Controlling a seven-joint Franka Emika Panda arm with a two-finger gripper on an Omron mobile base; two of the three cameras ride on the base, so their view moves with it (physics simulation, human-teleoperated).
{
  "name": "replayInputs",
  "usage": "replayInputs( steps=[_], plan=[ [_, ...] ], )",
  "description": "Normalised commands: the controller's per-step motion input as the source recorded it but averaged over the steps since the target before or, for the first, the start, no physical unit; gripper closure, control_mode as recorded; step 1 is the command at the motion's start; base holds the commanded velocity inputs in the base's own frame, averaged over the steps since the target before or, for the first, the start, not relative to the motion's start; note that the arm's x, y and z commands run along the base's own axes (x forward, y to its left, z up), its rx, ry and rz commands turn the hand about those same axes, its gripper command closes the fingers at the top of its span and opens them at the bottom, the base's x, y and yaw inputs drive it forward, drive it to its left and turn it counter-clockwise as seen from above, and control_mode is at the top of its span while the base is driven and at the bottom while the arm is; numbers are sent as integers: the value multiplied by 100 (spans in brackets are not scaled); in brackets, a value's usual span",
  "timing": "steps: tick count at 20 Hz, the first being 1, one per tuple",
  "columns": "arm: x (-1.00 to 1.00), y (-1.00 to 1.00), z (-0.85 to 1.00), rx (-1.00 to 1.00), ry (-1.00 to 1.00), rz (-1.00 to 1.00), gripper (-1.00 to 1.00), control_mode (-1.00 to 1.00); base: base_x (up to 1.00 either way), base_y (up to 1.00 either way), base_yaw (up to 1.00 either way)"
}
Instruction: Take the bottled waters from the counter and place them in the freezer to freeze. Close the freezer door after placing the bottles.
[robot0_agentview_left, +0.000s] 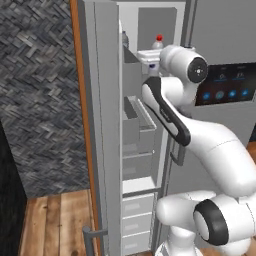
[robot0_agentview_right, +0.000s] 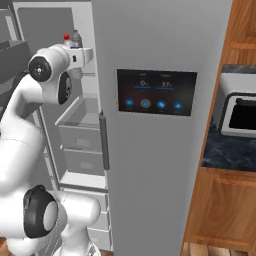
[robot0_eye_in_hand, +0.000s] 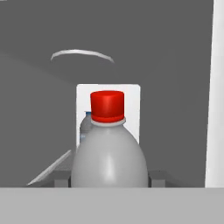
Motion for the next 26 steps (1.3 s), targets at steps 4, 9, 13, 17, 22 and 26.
replayInputs(
  steps=[4, 9, 13, 17, 22, 26],
  plan=[
    [59, 20, 0, -1, 0, -7, 100, -100, 0, 0, 0],
    [40, 36, 0, 0, 0, -8, 100, -100, 0, 0, 0],
    [33, 10, 0, 0, 0, -5, 100, -100, 0, 0, 0],
    [47, 0, 0, 0, 0, -1, 100, -100, 0, 0, 0],
    [48, 0, 0, 0, 0, 0, 100, -100, 0, 0, 0],
    [24, -18, -1, 0, 0, 0, 100, -100, 0, 0, 0]
  ],
)
